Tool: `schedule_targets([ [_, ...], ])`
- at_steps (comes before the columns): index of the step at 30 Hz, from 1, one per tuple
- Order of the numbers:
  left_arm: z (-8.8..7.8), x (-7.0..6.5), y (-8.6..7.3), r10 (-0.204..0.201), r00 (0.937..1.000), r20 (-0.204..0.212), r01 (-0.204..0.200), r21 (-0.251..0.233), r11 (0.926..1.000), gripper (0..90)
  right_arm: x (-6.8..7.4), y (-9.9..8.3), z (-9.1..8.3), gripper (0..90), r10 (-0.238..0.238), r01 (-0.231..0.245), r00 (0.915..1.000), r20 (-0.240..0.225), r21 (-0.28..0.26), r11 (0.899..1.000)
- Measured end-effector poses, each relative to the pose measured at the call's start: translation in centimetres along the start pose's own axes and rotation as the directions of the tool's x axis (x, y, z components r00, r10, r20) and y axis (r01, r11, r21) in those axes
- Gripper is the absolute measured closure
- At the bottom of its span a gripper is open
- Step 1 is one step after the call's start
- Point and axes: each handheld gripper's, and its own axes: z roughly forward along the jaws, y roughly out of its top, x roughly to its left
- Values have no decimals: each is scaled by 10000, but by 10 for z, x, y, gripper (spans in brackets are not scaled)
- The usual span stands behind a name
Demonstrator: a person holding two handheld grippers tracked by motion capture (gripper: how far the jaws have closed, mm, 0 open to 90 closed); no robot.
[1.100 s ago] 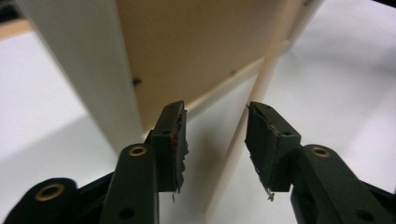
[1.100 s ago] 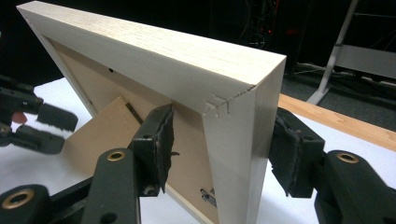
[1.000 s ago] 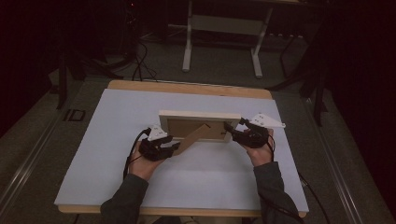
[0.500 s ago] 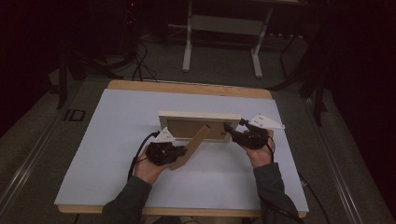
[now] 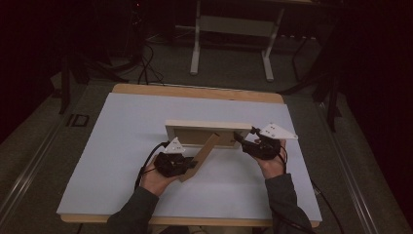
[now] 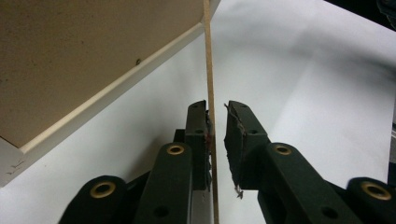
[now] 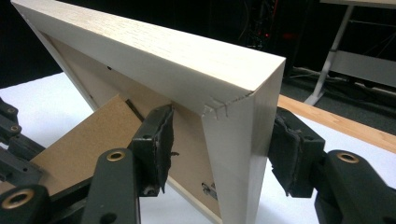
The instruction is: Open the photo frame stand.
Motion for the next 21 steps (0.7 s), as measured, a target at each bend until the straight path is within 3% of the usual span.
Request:
schedule_targets([
  [16, -27, 12, -9, -736, 9972, -161, 720, -828, 9940, 715, 2, -4, -4, 436, -26, 25, 9999, -104, -51, 10000],
  [21, -37, 17, -12, -980, 9940, -486, 918, -1180, 9888, 715, 2, -4, -5, 437, -28, 28, 9999, -135, -32, 10000],
])
